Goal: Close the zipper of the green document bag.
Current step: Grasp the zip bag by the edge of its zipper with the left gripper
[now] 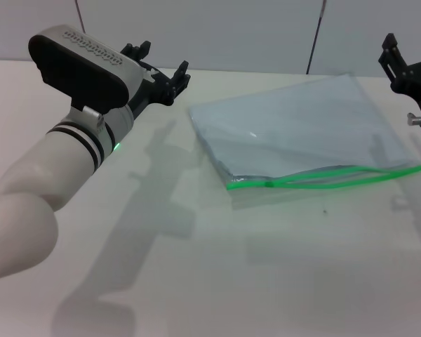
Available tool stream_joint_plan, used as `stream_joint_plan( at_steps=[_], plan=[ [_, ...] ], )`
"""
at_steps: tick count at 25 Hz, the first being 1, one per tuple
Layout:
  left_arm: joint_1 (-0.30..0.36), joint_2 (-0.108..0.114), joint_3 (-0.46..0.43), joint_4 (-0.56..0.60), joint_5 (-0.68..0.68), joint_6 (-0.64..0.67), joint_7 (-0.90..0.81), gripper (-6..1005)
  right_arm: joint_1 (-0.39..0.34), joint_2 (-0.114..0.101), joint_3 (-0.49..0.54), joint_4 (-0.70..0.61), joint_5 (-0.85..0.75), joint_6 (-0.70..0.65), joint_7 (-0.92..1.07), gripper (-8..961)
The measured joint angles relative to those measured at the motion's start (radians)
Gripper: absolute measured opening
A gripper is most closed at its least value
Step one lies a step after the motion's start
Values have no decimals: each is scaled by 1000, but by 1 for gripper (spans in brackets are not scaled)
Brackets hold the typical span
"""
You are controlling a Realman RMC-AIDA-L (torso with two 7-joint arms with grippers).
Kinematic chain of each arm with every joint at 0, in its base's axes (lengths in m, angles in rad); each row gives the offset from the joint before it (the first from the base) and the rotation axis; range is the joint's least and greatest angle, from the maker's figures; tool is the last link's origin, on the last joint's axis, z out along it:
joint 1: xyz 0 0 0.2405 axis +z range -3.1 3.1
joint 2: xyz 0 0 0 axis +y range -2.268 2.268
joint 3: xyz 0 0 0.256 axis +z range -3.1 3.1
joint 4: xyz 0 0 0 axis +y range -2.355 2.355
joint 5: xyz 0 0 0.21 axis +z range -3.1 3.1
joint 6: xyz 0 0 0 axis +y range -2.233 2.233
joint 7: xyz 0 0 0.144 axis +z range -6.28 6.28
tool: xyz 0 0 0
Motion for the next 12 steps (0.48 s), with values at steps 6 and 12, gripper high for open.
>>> stream_joint_plan(
  at_steps=[6, 12],
  plan=[
    [-6, 0, -1, -11, 0, 0, 0, 733, 8, 0, -2, 13, 0, 0, 10, 748],
    [-8, 0, -1, -14, 0, 0, 0, 734, 8, 0, -2, 14, 0, 0, 11, 747]
  ],
)
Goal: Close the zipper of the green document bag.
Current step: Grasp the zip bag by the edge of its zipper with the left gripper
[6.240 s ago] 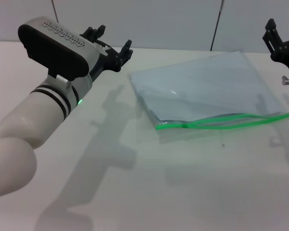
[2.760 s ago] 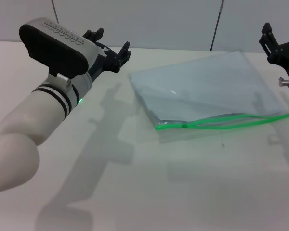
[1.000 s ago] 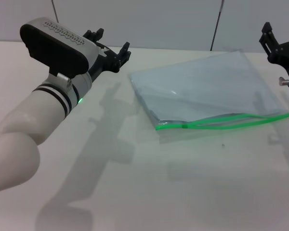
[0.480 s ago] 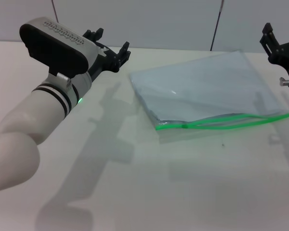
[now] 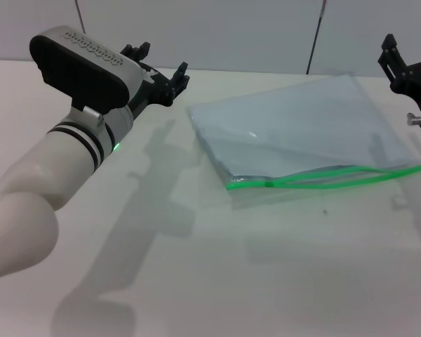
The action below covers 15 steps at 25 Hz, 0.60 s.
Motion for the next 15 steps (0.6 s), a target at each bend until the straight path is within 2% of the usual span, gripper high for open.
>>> stream_joint_plan(
  at_steps=[15],
  plan=[
    [0, 0, 0, 0, 0, 0, 0, 734, 0, 0, 0, 0, 0, 0, 0, 746]
  ],
)
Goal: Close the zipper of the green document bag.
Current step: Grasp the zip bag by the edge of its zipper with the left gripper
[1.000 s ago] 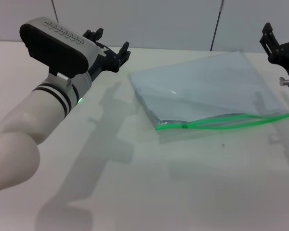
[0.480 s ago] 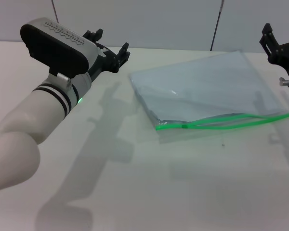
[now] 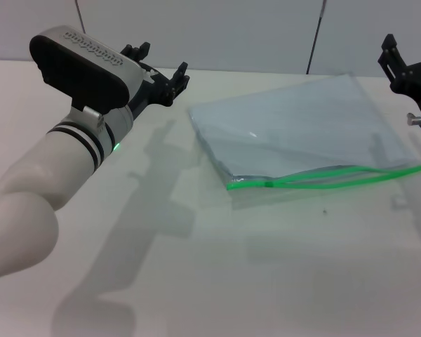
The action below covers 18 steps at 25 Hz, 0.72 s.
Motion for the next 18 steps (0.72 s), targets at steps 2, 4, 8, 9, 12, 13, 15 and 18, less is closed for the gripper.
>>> stream_joint_plan(
  at_steps=[2, 4, 8, 9, 12, 13, 15, 18],
  plan=[
    [0, 0, 0, 0, 0, 0, 0, 734, 0, 0, 0, 0, 0, 0, 0, 746],
    [0, 0, 0, 0, 0, 0, 0, 734, 0, 0, 0, 0, 0, 0, 0, 746],
    [0, 0, 0, 0, 0, 0, 0, 735, 1, 0, 0, 0, 0, 0, 0, 745],
    [0, 0, 0, 0, 0, 0, 0, 735, 1, 0, 0, 0, 0, 0, 0, 745],
    [0, 0, 0, 0, 0, 0, -1, 735, 1, 0, 0, 0, 0, 0, 0, 745],
    [0, 0, -1, 0, 0, 0, -4, 735, 1, 0, 0, 0, 0, 0, 0, 745],
    [0, 0, -9, 2, 0, 8, -36, 735, 2, 0, 0, 1, 0, 0, 0, 745],
    [-1, 7, -21, 35, 0, 89, -65, 735, -1, 0, 2, 5, 0, 0, 0, 745]
  ],
)
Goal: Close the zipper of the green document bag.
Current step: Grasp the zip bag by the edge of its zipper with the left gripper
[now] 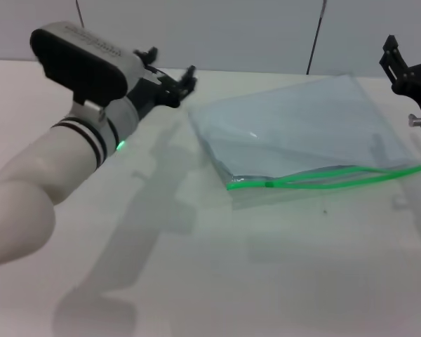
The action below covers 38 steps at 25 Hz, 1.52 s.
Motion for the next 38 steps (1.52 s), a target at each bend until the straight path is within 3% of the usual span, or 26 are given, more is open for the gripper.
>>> stream_joint_plan(
  at_steps=[3, 5, 6, 10, 19, 25, 32, 38],
  plan=[
    [-1, 6, -43, 74, 12, 178, 10, 735, -1, 0, 1, 7, 0, 0, 0, 744],
    [-9, 8, -106, 142, 41, 403, 41, 735, 0, 0, 0, 8, 0, 0, 0, 744],
    [-9, 8, -106, 142, 41, 403, 41, 735, 0, 0, 0, 8, 0, 0, 0, 744],
    [-7, 6, -193, 290, 188, 719, 42, 735, 1, 0, 0, 12, 0, 0, 0, 744],
    [-14, -3, -195, 489, 472, 1024, 1, 736, 5, 0, -2, 22, 0, 0, 22, 743],
    [-73, -3, -122, 500, 549, 1116, -24, 736, 19, 0, -2, 30, 0, 11, 22, 743],
    [-106, -3, -27, 486, 583, 1136, -28, 735, 25, 0, -2, 32, 0, 22, 23, 742],
    [-136, -4, 3, 448, 586, 1146, -33, 734, 27, 0, -1, 32, 0, 25, 23, 742]
  ],
)
